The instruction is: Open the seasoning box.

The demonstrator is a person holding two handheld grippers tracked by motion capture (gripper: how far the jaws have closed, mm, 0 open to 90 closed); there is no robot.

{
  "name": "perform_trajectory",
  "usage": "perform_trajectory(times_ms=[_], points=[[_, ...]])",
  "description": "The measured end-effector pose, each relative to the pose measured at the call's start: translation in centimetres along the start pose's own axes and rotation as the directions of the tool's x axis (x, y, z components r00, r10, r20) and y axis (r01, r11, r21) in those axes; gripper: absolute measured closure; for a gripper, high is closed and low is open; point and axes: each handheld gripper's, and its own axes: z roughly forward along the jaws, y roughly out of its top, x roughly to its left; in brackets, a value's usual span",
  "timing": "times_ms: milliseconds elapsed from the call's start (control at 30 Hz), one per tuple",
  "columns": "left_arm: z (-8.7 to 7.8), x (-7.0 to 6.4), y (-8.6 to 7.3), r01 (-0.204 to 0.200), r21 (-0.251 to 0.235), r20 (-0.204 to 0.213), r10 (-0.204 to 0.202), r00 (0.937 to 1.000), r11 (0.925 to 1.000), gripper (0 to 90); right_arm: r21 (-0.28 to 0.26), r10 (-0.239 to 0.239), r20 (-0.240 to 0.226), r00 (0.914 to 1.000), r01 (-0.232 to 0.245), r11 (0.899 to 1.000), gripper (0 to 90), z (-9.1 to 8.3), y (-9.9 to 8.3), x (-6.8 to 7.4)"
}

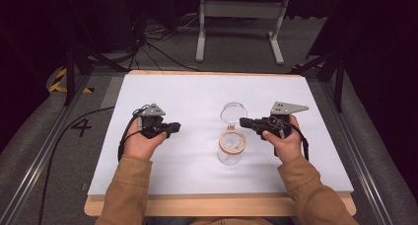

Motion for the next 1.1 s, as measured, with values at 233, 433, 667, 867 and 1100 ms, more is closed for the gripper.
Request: perform_trajectory(times_ms=[233,433,667,867,1100], points=[[0.2,-0.8,1.0,-0.034,0.006,0.024,0.034,0.9991,0.9994,77.8,0.000,-0.042,0.032,0.9986,0.042,0.999,85.8,-1.7,0.8,0.4],[0.3,-1.0,1.3,-0.045,0.022,0.029,0.044,0.9986,0.9988,68.7,0.010,-0.067,0.088,0.9938,0.067,0.998,73.0,-4.0,1.0,-0.4],[-0.1,0.0,1.0,0.002,0.054,-0.009,-0.002,1.0000,0.9986,58.5,0.053,-0.062,0.231,0.9708,0.051,0.997,55.8,-7.3,0.6,-2.6],[0.1,1.4,0.4,0.043,0.066,-0.066,-0.039,0.9971,0.9969,51.2,0.120,-0.027,0.353,0.9351,-0.016,0.993,48.5,-8.9,-1.1,-5.1],[0.9,3.0,-0.6,0.079,0.085,-0.110,-0.069,0.9915,0.9932,43.9,0.168,0.048,0.447,0.8932,-0.136,0.976,46.0,-9.4,-3.7,-8.0]])
